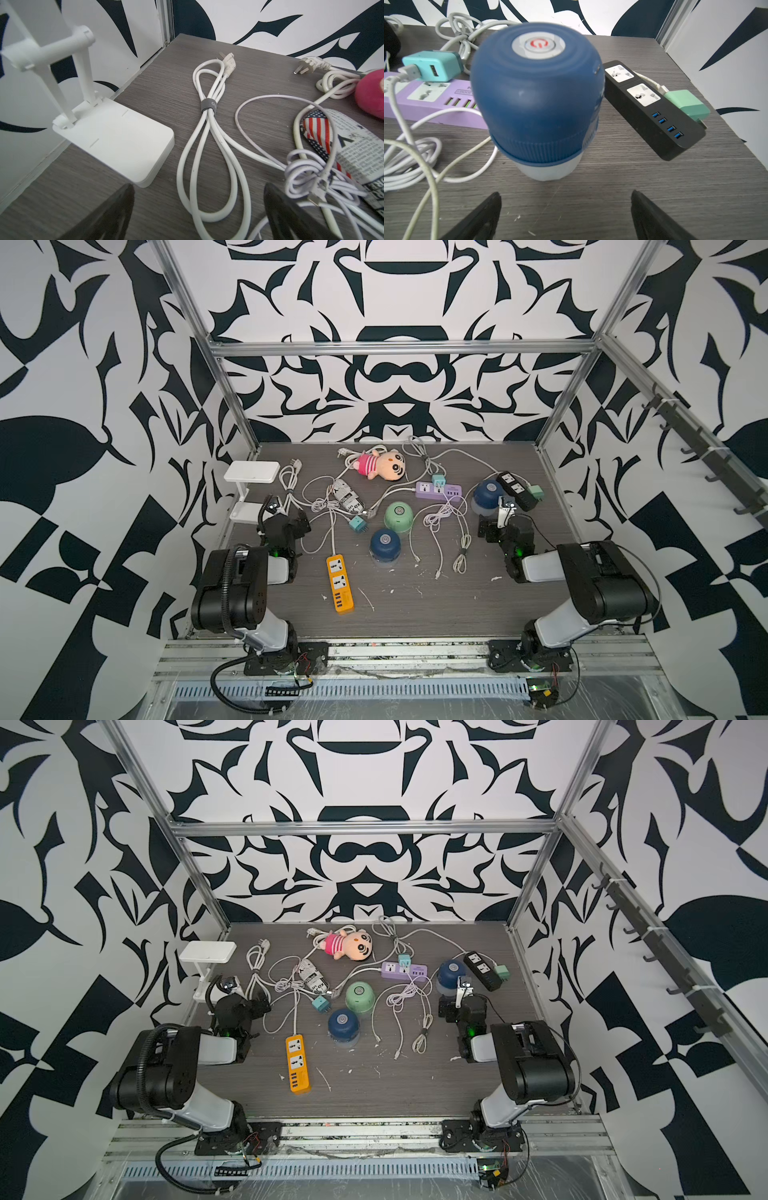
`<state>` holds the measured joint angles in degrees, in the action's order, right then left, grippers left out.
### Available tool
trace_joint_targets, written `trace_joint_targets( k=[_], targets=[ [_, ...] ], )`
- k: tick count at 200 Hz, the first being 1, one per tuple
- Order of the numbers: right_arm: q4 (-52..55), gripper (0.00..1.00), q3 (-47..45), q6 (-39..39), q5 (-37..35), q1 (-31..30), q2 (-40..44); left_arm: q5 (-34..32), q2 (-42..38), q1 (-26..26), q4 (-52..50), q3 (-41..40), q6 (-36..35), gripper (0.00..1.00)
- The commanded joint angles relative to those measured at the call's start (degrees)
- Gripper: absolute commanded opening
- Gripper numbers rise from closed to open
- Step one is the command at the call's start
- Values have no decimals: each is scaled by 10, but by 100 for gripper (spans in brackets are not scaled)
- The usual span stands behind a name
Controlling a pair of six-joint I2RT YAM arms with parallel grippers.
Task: Charge the cordless meat grinders
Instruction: Pick up the charging cable from the center of the board.
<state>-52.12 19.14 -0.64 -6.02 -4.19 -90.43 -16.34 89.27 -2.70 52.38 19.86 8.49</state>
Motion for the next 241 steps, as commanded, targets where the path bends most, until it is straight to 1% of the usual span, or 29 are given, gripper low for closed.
trace_joint_targets(
  k=[1,198,206,214,222,232,235,241],
  targets=[
    [-23,100,7,5,3,-1,10,-4,-5,1,4,10,-1,99],
    [-27,100,5,3,-6,-1,10,-4,-6,1,3,11,-2,99],
    [-18,100,5,1,-23,-3,20,-3,-7,1,7,8,-2,99],
    [7,100,4,-3,-32,-3,52,-5,-10,2,16,9,-8,99],
    [49,100,8,-7,-40,-3,95,-18,-29,7,-36,27,-10,99],
    [114,100,20,-11,-45,-3,151,-38,-58,14,-156,73,-3,99],
    [135,100,24,-15,-65,-3,170,-42,-65,16,-184,87,-3,99],
    [175,100,32,-25,-80,-3,204,-49,-74,18,-221,108,-5,99]
  ],
)
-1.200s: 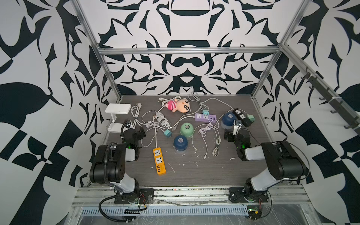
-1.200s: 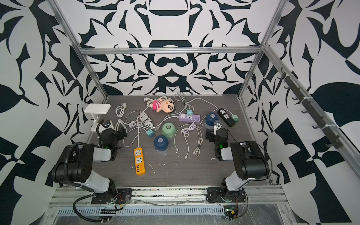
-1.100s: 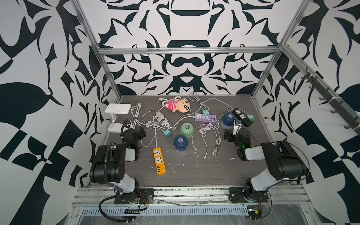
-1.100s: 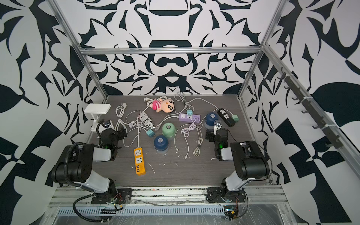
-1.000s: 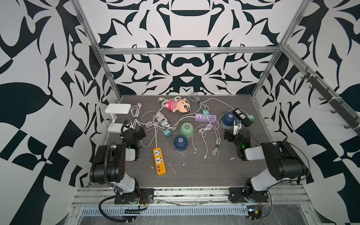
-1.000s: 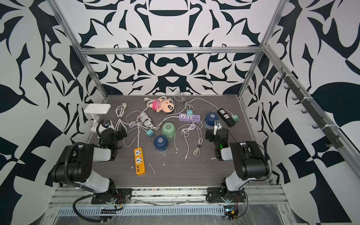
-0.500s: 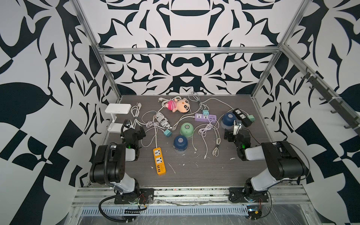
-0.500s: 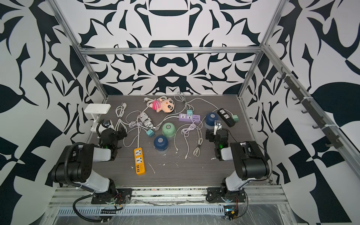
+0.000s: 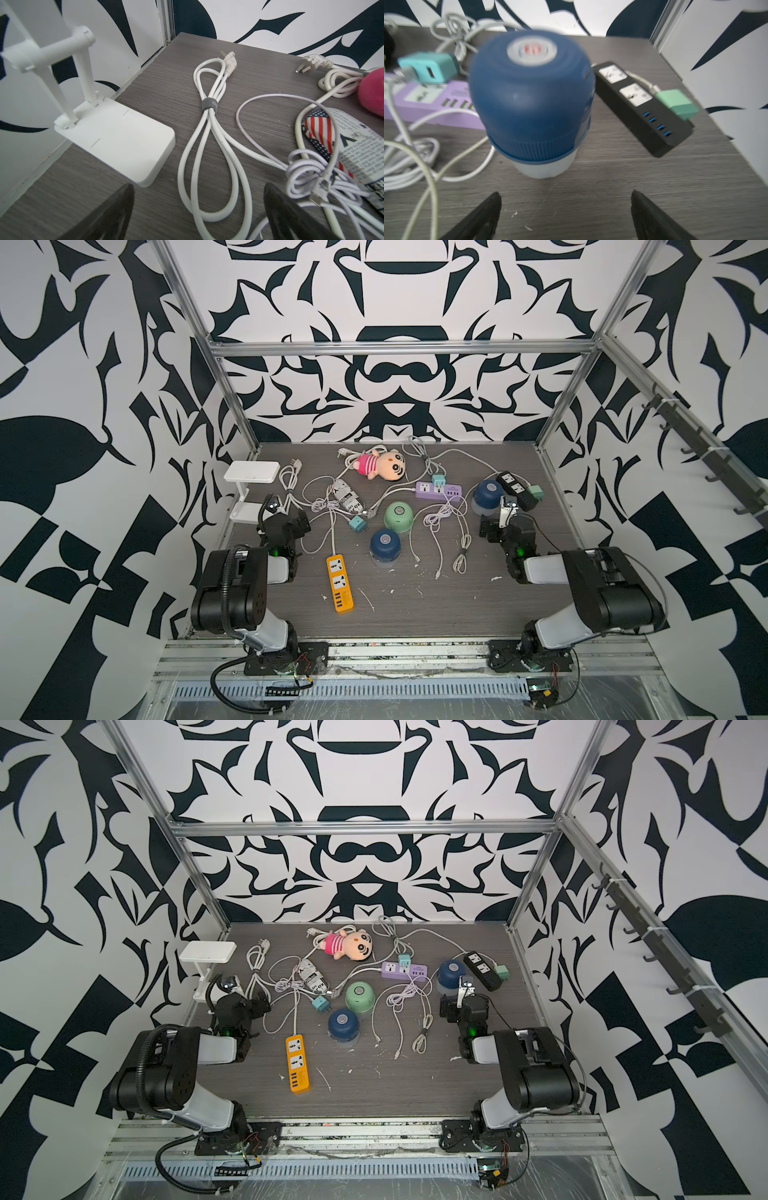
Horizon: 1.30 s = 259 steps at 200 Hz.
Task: Charge the cordless meat grinders
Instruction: Pick up the charging cable from the center of the board.
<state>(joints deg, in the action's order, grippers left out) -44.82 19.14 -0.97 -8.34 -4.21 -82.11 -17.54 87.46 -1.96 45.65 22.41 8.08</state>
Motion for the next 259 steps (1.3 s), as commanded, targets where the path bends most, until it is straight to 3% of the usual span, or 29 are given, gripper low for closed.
trace_joint_targets(
  k=[1,16,29,38,63,79,103,136,170,210,235,259],
  targets=[
    [109,100,34,-24,-58,-3,126,-38,-57,12,-157,86,-1,99],
    [202,100,57,-93,-113,-3,203,-78,-92,20,-229,121,24,99],
    [314,100,93,-184,-187,-2,263,-87,-133,20,-309,152,78,99],
    [405,100,128,-227,-200,-1,291,-97,-166,20,-361,172,123,100],
    [520,98,188,-244,-79,-1,354,-89,-250,19,-541,229,256,99],
    [570,83,218,-252,28,-1,370,-19,-299,18,-600,245,294,100],
    [633,59,255,-277,152,-2,358,150,-353,18,-645,254,272,100],
    [687,45,275,-315,219,-25,306,244,-384,20,-722,260,288,92],
    [689,47,284,-330,137,-159,249,284,-379,61,-754,241,304,86],
    [686,57,331,-350,59,-289,136,235,-338,197,-714,209,352,86],
    [690,58,365,-365,35,-338,67,220,-304,259,-658,186,386,93],
    [713,58,397,-374,7,-370,12,213,-279,282,-621,173,403,99]
  ],
)
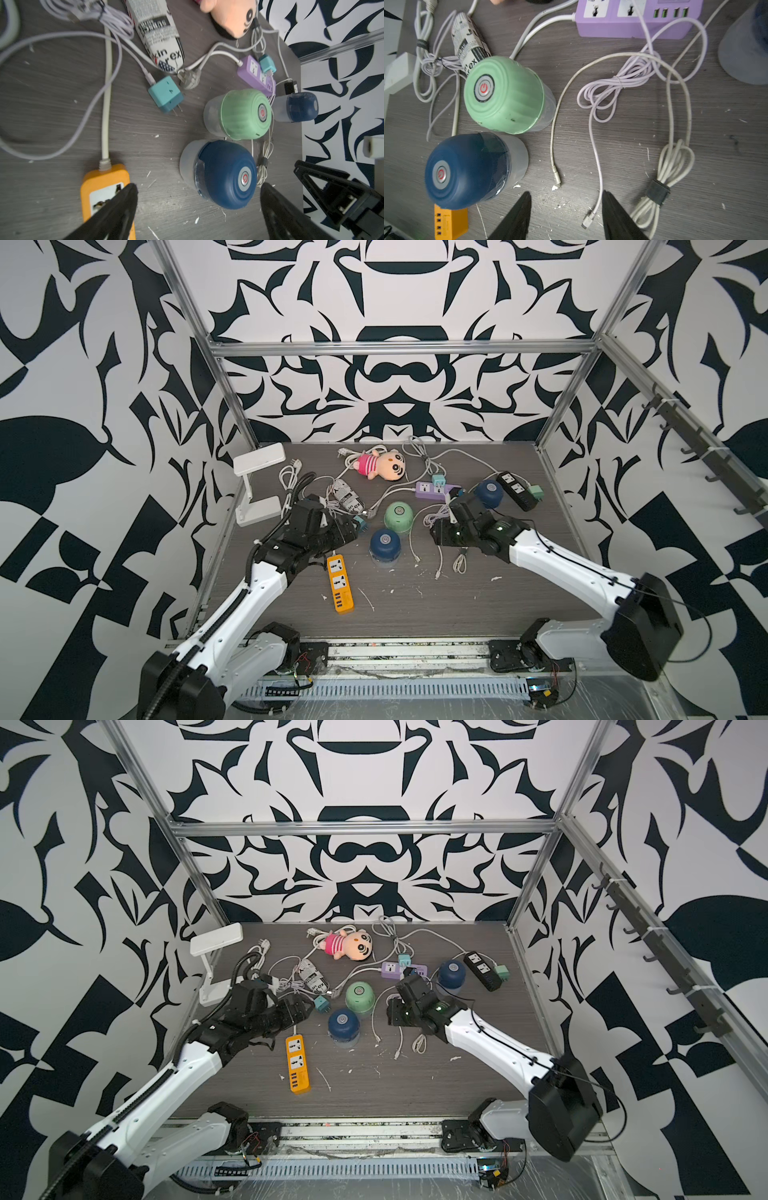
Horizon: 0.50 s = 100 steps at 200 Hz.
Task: Charge the cordless meat grinders
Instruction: Pick up the charging cable from the center of the board.
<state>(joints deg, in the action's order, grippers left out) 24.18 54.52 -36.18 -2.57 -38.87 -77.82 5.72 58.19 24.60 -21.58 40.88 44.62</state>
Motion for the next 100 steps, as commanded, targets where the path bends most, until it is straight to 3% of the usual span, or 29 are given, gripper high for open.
trace_joint_targets(
  k=[1,35,100],
  targets=[
    [25,58,44,-23,-51,-25,-33,-19,15,17,52,-13,38,99],
    [56,54,56,-44,-62,-29,-81,-20,26,30,82,-25,50,99],
    [70,54,18,-74,-72,-28,-99,-17,45,39,97,-34,50,99]
  ],
)
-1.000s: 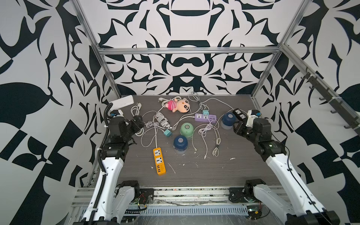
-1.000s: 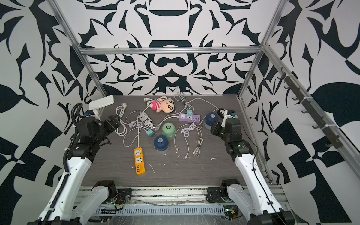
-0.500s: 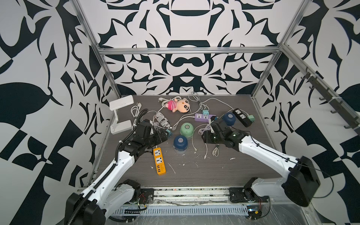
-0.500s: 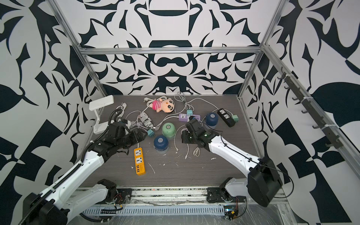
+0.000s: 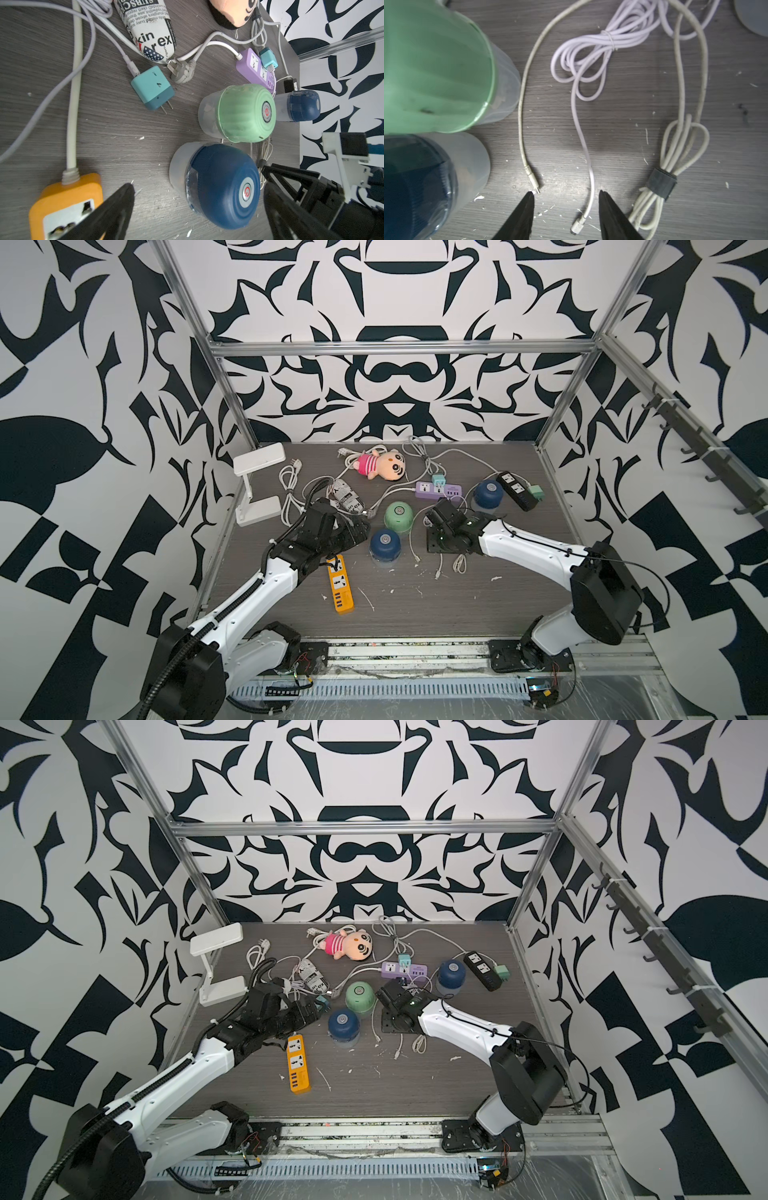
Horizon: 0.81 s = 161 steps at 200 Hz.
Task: Charge the cordless meat grinders
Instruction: Pick up the charging cable from the center of the board.
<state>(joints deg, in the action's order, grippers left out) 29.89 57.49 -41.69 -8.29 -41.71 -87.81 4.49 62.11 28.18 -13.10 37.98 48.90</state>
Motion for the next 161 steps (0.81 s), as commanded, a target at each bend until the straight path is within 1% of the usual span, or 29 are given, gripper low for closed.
trace_joint_targets(
  k=[1,20,65,103,109,123,142,161],
  targets=[
    [12,54,-13,-19,-15,0,0,-5,5,3,12,-5,7,99],
    [10,53,-18,-23,-11,1,-16,-4,5,4,12,-2,4,99],
    [-13,47,-31,-33,-5,1,-53,-3,2,5,3,8,-3,99],
    [-32,37,-42,-44,8,2,-73,-2,-2,5,0,12,-3,97],
    [-34,32,-43,-44,8,2,-71,-3,-4,5,-1,14,-3,96],
    [-30,18,-43,-46,5,2,-58,-3,-8,5,-5,23,-7,95],
    [-18,6,-40,-45,5,14,-10,-1,-13,5,-18,47,-26,94],
    [-6,0,-29,-37,22,40,55,7,-15,5,-28,80,-52,93]
  ],
)
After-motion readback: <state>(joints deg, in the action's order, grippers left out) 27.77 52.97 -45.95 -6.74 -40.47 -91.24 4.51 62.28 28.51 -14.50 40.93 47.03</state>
